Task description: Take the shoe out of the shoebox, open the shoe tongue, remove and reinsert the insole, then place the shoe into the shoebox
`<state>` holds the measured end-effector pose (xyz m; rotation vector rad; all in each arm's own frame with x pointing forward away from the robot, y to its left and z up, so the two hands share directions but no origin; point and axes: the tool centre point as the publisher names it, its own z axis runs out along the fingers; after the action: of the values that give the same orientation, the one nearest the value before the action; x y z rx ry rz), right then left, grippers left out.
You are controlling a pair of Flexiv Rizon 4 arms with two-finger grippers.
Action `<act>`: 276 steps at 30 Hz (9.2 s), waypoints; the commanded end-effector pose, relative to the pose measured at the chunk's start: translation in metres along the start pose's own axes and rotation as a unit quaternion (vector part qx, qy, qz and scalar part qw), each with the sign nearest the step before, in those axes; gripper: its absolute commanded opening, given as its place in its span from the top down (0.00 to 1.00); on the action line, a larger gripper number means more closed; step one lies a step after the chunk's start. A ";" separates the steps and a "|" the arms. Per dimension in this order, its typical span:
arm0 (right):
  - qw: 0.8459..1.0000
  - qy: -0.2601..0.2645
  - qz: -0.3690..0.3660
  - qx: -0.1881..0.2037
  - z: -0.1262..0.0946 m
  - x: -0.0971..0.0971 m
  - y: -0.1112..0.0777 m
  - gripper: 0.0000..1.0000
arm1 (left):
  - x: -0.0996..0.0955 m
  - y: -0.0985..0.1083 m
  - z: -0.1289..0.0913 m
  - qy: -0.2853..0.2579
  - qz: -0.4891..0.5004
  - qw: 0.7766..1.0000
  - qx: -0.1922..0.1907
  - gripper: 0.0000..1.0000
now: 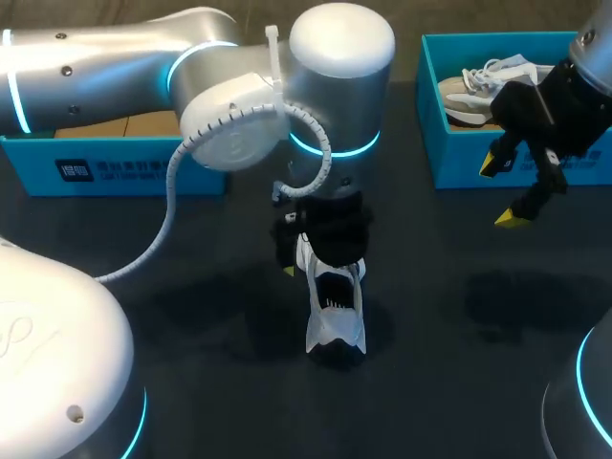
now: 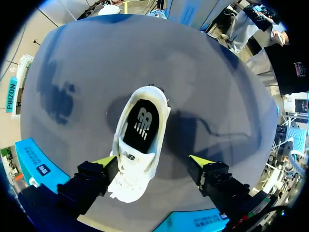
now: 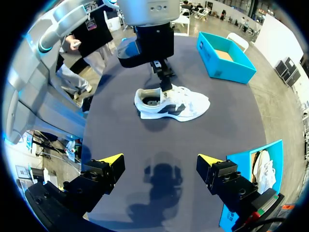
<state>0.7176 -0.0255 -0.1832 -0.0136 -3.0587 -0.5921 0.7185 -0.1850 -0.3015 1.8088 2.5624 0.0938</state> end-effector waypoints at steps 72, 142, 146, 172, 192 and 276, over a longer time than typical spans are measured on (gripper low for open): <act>1.000 0.000 0.001 0.002 0.001 -0.001 0.001 0.00 | -0.002 -0.089 0.070 -0.018 -0.525 0.850 0.026 0.00; 1.000 0.000 0.001 0.002 0.001 -0.001 0.001 0.00 | 0.061 -0.067 -0.113 0.054 -0.542 0.838 0.035 1.00; 1.000 0.000 0.001 0.002 0.001 -0.001 0.001 0.00 | 0.061 -0.067 -0.113 0.054 -0.541 0.838 0.035 1.00; 1.000 0.000 0.001 0.002 0.001 -0.001 0.001 0.00 | 0.082 -0.022 -0.112 0.085 -0.493 0.864 0.052 1.00; 1.000 0.000 0.001 0.002 0.001 -0.001 0.001 0.00 | 0.171 0.095 -0.100 0.096 -0.483 0.869 0.050 1.00; 1.000 0.000 0.001 0.002 0.001 -0.001 0.001 0.00 | 0.382 0.425 -0.089 0.062 -0.178 0.976 -0.109 1.00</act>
<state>0.7176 -0.0255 -0.1832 -0.0140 -3.0588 -0.5919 0.9935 0.3083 -0.1795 0.5658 3.1283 0.2742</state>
